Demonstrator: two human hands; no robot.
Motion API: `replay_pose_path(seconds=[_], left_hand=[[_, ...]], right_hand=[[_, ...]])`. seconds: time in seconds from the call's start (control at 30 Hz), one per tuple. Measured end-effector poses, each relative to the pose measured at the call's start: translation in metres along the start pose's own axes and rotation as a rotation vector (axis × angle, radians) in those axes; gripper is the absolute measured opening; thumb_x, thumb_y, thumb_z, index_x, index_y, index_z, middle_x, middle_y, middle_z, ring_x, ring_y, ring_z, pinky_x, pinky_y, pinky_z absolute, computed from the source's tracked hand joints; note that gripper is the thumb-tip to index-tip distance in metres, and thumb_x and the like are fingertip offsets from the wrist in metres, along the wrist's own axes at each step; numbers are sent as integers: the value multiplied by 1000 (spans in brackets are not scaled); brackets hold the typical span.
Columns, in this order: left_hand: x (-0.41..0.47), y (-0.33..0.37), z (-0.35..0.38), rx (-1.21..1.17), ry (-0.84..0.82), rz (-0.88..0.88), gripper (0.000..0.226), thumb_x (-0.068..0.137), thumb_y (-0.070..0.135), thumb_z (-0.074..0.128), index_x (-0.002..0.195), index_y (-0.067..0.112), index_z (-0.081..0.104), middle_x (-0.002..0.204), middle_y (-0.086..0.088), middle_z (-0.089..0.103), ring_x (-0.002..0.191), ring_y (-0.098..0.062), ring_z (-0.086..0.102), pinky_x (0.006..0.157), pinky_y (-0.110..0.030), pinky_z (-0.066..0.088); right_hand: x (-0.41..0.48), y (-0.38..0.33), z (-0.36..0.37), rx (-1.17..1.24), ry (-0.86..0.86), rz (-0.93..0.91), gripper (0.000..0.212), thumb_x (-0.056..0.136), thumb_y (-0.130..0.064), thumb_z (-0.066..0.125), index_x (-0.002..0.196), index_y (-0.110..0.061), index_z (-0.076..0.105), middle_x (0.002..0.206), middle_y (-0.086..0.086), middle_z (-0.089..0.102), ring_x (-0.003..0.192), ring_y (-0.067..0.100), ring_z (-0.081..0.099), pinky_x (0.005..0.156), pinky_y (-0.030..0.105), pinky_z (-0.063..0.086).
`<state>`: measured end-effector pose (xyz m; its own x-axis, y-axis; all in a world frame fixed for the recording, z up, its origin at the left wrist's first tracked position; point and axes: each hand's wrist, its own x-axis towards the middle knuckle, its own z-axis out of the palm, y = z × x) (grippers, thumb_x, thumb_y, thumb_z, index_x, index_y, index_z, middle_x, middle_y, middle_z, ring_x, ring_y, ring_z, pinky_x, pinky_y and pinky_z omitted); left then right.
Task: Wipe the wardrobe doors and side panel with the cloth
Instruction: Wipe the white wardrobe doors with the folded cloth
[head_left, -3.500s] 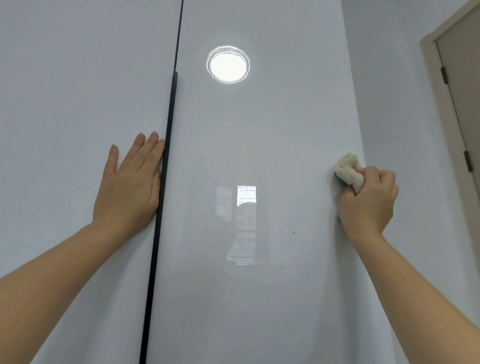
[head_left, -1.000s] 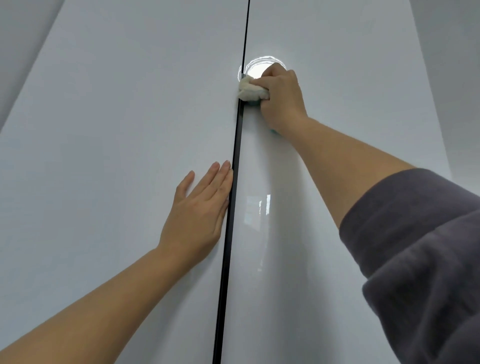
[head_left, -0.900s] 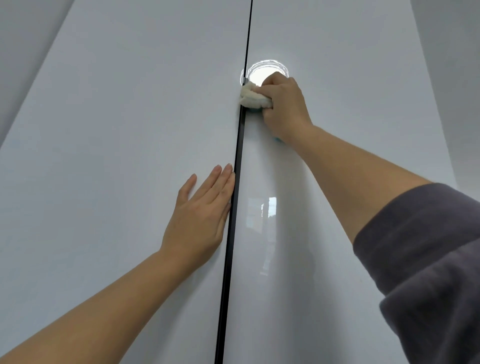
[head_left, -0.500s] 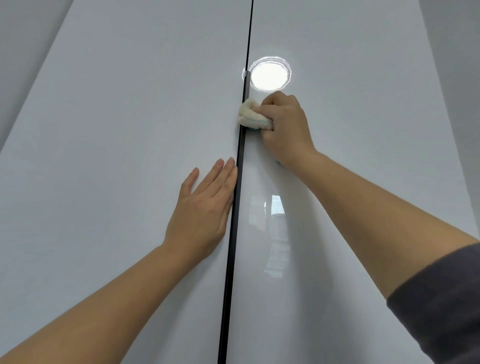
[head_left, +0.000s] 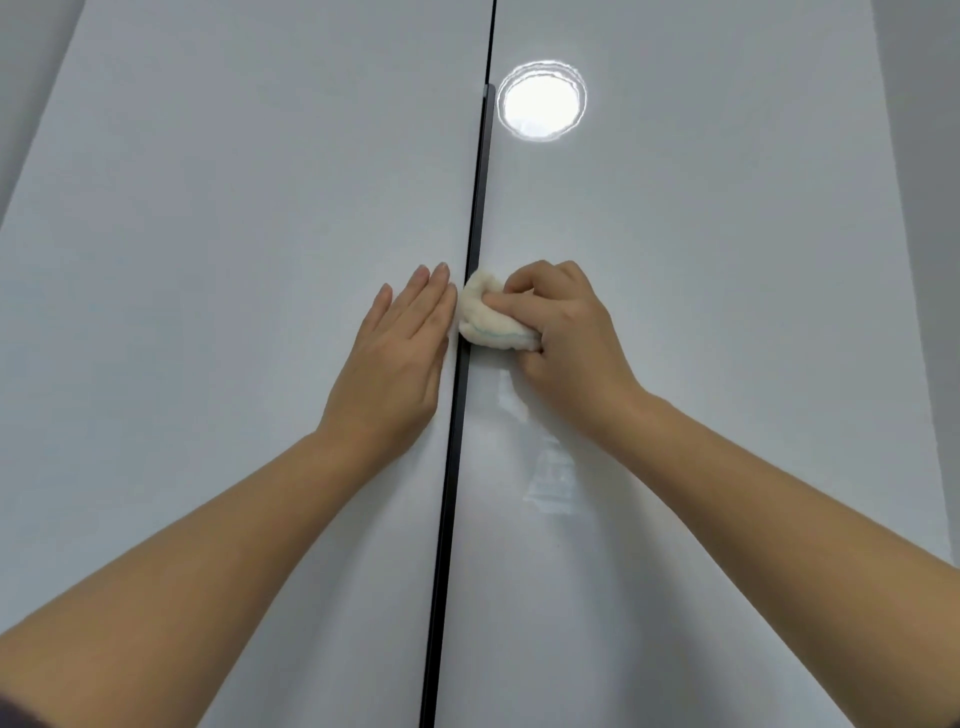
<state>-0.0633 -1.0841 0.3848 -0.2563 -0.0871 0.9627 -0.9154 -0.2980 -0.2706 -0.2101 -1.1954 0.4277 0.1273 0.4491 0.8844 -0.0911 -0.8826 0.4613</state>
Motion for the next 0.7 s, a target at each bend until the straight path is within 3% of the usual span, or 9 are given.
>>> replay_pose_path(seconds=[0.13,0.37,0.57,0.7], left_hand=[[1,-5,-6,16,-49,36,52,94,1,37,146,1,36,155,-11,30,145,-25,24,119,-36,11],[-37,15,-3,73,-11,-3,50,94,0,37,145,-2,36,156,-15,29,146,-29,22,119,-50,11],[-59,31,-2,48,-39,-17,48,95,2,40,143,-2,40,153,-13,34,144,-25,29,118,-53,16],[-68,37,-7,-3,-65,-49,47,100,12,30,146,0,36,155,-11,32,145,-23,25,120,-49,11]], right_hand=[[-37,-10,-1,41,-45,-37,48,66,17,60,103,-12,74,94,4,62,84,26,50,72,37,46],[-98,-37,4,84,-57,-68,45,70,12,55,104,-11,72,95,5,63,86,22,46,67,41,46],[-138,-64,6,89,-41,-44,37,82,1,50,113,-16,61,103,-3,54,86,25,47,67,41,43],[-165,-82,6,77,-46,-16,35,80,6,54,107,-9,70,104,-4,53,86,24,47,64,42,43]])
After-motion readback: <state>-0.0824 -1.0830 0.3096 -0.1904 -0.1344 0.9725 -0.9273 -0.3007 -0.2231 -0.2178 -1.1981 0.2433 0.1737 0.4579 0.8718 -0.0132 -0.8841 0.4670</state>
